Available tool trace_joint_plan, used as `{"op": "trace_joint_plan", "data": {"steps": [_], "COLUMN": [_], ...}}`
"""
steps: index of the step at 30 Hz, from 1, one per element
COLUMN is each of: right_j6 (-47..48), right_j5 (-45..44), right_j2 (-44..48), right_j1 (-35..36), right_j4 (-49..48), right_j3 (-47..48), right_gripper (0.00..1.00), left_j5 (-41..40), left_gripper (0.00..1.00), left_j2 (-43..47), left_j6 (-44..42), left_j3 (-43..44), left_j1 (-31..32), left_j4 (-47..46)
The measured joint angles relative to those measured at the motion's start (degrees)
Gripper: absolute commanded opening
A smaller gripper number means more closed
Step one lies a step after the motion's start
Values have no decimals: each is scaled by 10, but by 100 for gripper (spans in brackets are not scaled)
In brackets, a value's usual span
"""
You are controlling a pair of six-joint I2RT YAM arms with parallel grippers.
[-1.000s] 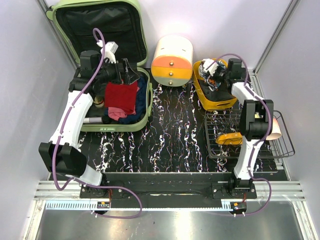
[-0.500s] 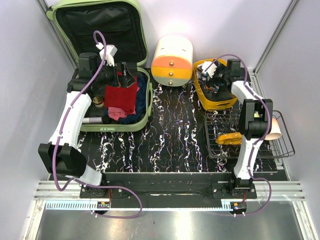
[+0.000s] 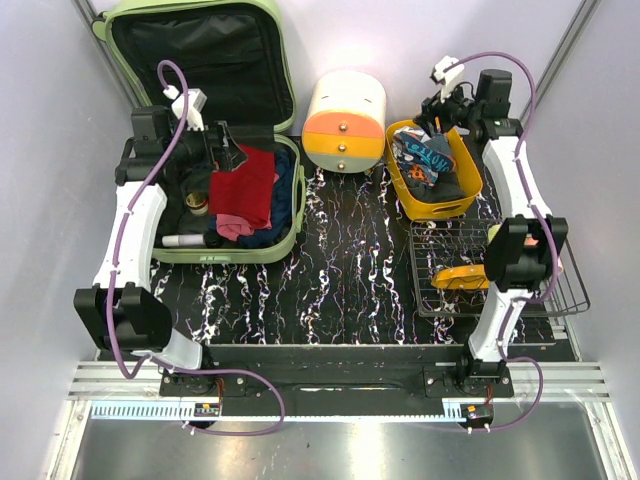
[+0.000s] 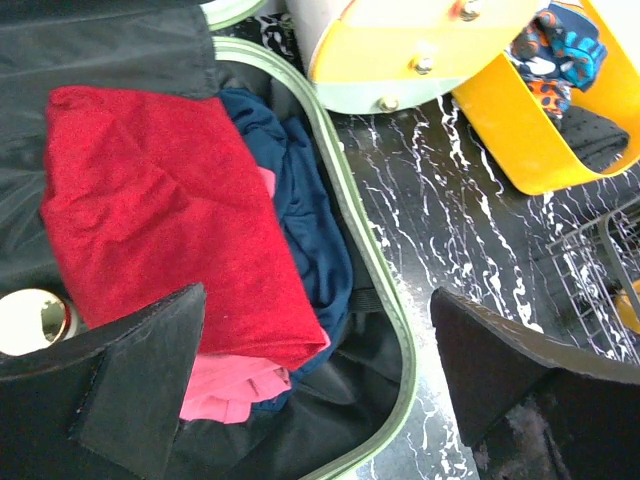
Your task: Open, take out, and arrange the luggage
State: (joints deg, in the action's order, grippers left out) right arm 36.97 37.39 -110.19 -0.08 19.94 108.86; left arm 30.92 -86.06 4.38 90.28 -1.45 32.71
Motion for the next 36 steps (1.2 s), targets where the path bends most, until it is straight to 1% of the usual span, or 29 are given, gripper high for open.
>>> {"op": "trace_joint_plan", "data": {"steps": [3,5,7,9,13,16,17,20,22,23,25,31,32,36], "right_j6": [-121,-188,-232,-255,-267,-264,-264,-263,-261,-261,-261,-270,-273,-295], "right_j5": [-13,-35,-59,-81,-118,-134,-134,-135,-134,-133,-131,-107,-101,-73], "right_j2": [-71,-118,-162,-202,-283,-325,-329,-326,-315,-308,-285,-186,-168,-115], "right_j1": [-5,-8,-9,-10,-11,-13,-14,-18,-24,-27,-31,-38,-38,-35], "right_j4": [1,6,19,41,92,122,135,161,172,177,183,183,179,163], "right_j3": [79,113,127,127,140,180,195,222,221,218,205,162,156,146], "right_gripper": [53,53,53,53,58,61,64,70,73,76,78,86,89,95], "left_j5": [-1,-8,-18,-29,-40,-36,-32,-24,-18,-15,-11,-22,-24,-29], "left_gripper": [99,99,99,99,99,99,98,94,91,91,89,89,88,91], "left_j2": [-7,-15,-26,-38,-74,-111,-126,-165,-179,-183,-183,-184,-185,-202], "left_j6": [0,-6,-21,-37,-83,-135,-156,-226,-273,-298,-339,-468,-485,-550], "left_j3": [2,5,12,18,23,24,25,26,26,26,26,10,8,8], "left_j1": [-20,-30,-38,-43,-44,-41,-39,-26,-13,-4,10,63,71,81], "left_j4": [3,8,22,35,66,93,104,135,149,153,152,148,151,167]}}
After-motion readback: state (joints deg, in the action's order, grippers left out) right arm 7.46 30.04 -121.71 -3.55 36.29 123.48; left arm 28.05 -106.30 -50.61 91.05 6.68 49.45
